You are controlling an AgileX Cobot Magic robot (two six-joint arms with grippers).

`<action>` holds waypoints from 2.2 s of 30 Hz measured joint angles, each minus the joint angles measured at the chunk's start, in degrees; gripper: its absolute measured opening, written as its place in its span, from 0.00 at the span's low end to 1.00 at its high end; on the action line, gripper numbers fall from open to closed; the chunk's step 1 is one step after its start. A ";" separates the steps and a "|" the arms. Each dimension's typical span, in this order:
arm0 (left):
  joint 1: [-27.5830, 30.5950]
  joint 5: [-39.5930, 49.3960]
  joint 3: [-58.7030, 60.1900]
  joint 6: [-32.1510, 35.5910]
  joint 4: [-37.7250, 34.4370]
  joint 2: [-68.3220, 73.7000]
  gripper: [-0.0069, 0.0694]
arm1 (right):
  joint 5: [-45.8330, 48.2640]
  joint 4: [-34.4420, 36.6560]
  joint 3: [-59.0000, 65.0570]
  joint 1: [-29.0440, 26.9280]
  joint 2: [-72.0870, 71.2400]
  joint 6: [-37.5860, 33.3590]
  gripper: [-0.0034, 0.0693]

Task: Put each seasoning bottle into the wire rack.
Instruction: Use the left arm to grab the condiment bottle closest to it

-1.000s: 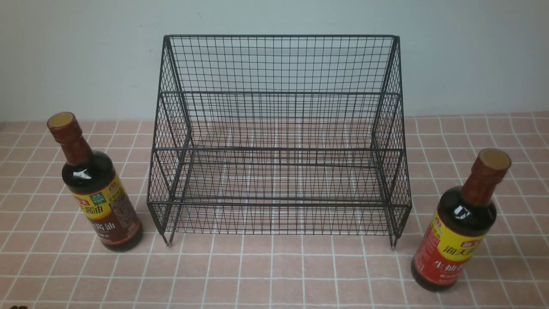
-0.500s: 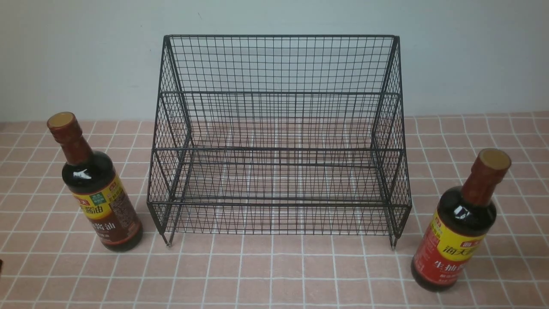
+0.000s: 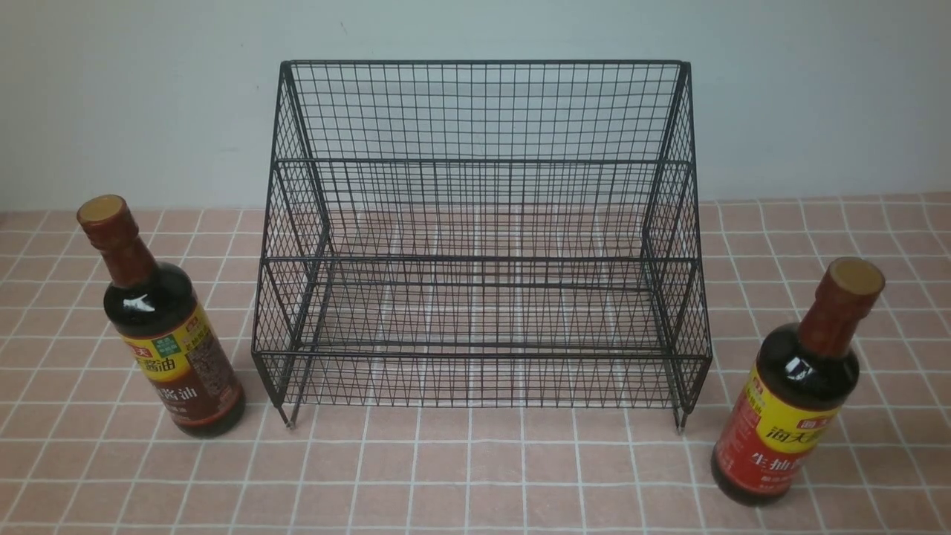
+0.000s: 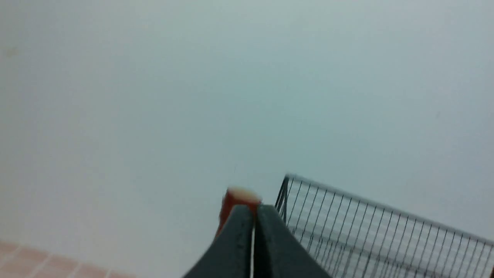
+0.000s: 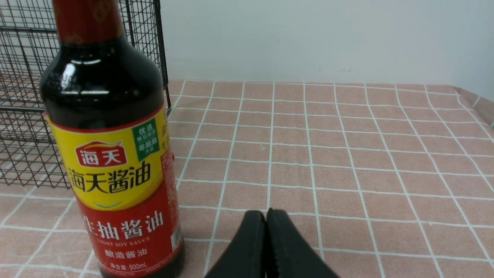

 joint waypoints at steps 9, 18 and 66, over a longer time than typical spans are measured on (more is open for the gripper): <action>0.00 -0.29 -12.83 2.93 4.92 19.47 0.08 | 0.00 0.00 0.00 0.00 0.00 0.00 0.03; 0.00 -1.56 -23.39 -1.54 13.63 48.07 0.11 | 0.00 0.00 0.00 0.00 0.00 0.00 0.03; 0.00 -26.77 -26.81 5.96 7.47 81.60 0.43 | 0.00 0.00 0.00 0.00 0.00 0.00 0.03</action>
